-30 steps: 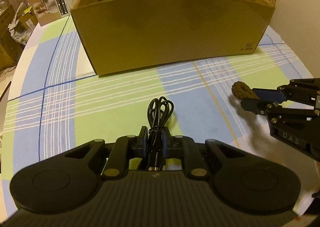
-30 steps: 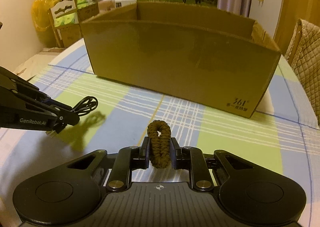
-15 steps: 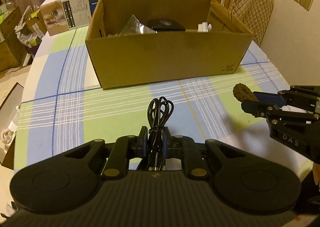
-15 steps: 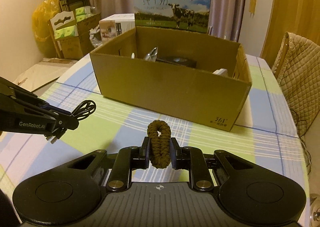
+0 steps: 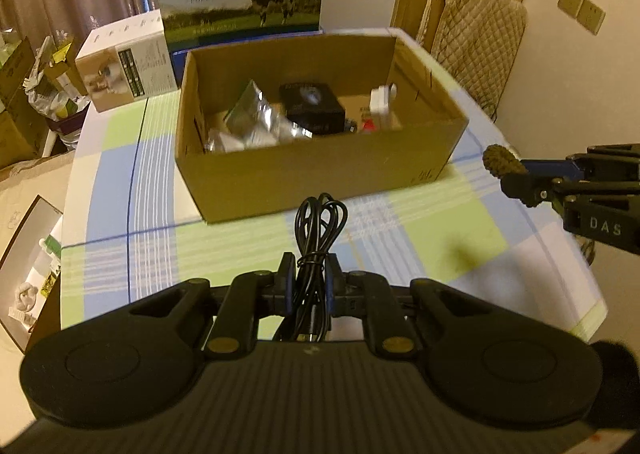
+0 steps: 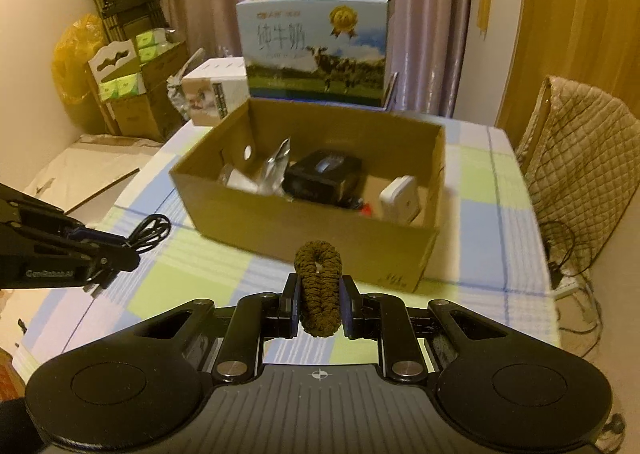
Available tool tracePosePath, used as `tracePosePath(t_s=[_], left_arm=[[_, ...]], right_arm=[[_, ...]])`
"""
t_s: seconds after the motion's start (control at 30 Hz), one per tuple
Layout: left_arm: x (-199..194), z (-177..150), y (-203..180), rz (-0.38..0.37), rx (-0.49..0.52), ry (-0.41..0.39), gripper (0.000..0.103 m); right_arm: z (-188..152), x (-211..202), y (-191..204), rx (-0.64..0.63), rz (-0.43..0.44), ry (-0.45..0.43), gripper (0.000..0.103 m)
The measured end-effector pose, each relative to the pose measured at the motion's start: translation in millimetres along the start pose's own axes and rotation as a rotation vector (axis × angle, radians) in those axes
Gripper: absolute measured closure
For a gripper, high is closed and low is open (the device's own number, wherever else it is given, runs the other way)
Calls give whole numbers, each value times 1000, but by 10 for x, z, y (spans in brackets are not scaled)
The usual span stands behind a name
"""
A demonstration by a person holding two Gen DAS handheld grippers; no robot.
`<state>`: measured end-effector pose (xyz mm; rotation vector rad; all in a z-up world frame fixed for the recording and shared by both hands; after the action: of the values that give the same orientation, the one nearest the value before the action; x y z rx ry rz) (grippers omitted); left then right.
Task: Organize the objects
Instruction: 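Lift and carry the cable and hair tie over the cardboard box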
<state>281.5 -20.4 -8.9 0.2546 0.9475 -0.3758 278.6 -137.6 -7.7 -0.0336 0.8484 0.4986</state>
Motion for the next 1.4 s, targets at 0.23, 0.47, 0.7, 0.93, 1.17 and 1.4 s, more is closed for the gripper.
tracePosePath(t_s=[0.23,0.47,0.7,0.93,1.17,1.4], left_arm=[[-155,395,118,-24,-6,0,92],[-152,740,295,2,8,9,92],[-15,1024,449,13,4,14,92],[228,1234,631,20,-9,35,92],[523,1350,807,22,-30,67,92],[807,1440,880,24,-41,82,92]], right_arm=[[397,-113,-51,-27,1,3,87],[638,-49,-99,-64,-17,15,87],[795,173,-135,-90,-26,40,87],[965,486,-205,-93,-26,89,87],[1161,789,-289,-72,-17,131,87],[1307,1084,-295,-69,-11,175,86]])
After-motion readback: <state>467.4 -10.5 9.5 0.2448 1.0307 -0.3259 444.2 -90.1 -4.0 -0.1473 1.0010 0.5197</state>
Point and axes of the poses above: each gripper's, at about its wrist camera, not at the fingertips, and x roughly the way its jaws point, y to its left, z to its top, the point moved 10 cm from there along x, roughly the way its jaws point, and after that the axes turned 10 degrees about x, right-handed, at the moved point
